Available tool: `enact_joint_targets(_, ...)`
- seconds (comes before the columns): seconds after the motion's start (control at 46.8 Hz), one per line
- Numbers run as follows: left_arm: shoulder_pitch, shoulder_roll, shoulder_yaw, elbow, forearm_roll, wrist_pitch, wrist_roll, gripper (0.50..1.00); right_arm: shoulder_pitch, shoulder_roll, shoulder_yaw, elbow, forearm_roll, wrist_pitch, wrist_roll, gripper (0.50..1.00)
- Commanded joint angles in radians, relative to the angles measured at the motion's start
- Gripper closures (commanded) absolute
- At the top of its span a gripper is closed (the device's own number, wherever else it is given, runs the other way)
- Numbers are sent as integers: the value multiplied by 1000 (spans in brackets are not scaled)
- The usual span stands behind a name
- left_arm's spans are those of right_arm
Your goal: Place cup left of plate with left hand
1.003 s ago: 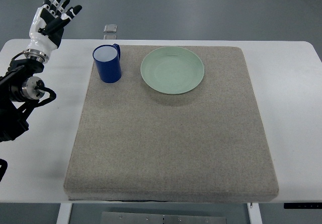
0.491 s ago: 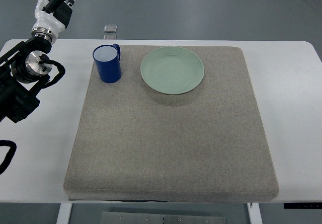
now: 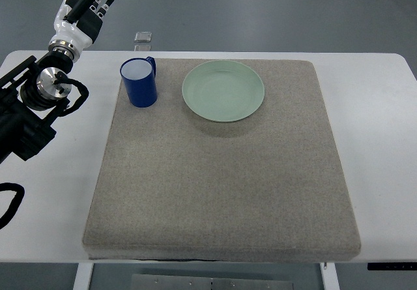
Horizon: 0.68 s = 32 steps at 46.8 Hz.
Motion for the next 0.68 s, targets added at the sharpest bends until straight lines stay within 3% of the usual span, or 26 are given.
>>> enact_joint_targets(0.0, 0, -1, 0, -1, 0, -7, 0, 501, 0, 0, 0, 0, 0, 0, 0, 566)
enact_joint_targets(0.662, 3, 1, 8, -1, 0, -12, -2, 501, 9, 0, 2, 19, 0, 2, -9, 566)
